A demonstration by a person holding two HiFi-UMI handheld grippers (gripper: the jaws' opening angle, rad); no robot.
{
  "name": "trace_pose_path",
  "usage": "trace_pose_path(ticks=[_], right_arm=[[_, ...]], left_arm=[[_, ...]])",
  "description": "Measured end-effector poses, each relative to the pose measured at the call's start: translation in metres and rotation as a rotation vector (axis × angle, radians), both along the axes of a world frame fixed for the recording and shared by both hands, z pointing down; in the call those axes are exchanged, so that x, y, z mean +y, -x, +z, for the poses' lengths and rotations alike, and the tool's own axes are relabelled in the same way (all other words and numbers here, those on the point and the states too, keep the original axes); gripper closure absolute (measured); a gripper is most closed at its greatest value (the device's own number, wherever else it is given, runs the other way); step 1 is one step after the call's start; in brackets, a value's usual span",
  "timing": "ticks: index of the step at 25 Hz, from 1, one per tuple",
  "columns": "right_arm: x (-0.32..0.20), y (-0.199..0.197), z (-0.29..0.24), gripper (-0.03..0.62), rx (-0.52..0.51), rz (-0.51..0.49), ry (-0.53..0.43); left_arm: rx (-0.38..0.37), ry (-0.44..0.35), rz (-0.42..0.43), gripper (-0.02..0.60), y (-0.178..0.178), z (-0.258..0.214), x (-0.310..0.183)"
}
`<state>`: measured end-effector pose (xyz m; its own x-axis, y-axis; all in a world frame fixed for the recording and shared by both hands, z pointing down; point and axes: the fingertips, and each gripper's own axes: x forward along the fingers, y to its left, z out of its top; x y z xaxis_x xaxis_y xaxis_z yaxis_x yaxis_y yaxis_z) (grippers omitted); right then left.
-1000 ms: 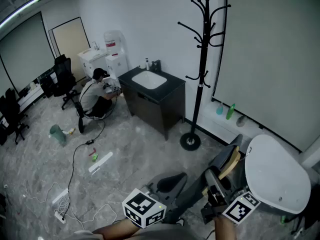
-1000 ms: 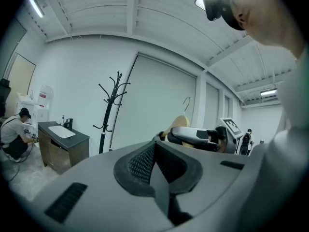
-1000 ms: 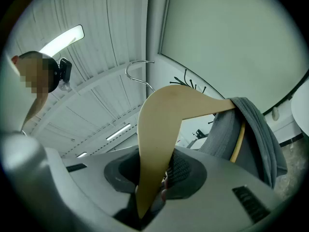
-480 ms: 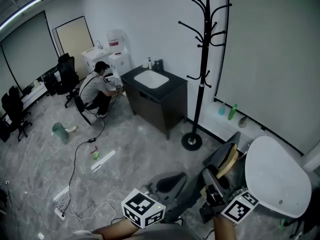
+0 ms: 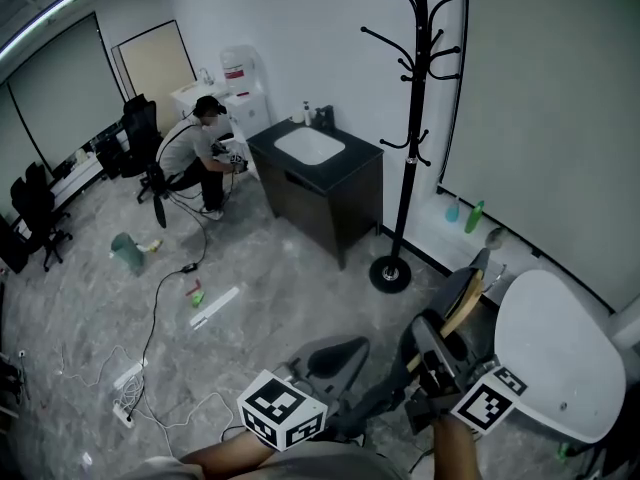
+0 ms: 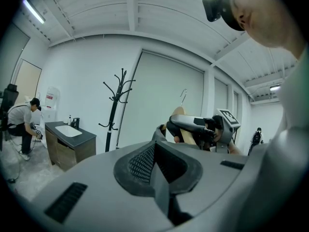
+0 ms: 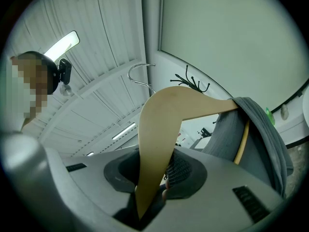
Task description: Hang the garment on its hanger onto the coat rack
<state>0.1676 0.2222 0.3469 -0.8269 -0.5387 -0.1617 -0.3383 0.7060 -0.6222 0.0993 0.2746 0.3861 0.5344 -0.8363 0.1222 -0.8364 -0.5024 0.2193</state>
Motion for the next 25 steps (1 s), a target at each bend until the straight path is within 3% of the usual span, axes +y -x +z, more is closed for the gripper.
trace_pose_path(ticks=[6, 18, 25], right_arm=[[-0.049, 0.015, 0.002, 0.487, 0.027, 0.043, 0.006], [-0.202, 0.072, -0.012, 0.488, 0.04, 0.229, -0.03], [-0.291, 0.093, -0.028, 0.488, 0.046, 0.294, -0.042]], left_arm=[[0.011, -0.018, 0.019, 0.575, 0.017, 0.003, -0.05], [0.016, -0.057, 0.161, 0.575, 0.093, -0.006, -0.224], [0.026, -0.061, 0.199, 0.575, 0.129, -0.008, -0.297]])
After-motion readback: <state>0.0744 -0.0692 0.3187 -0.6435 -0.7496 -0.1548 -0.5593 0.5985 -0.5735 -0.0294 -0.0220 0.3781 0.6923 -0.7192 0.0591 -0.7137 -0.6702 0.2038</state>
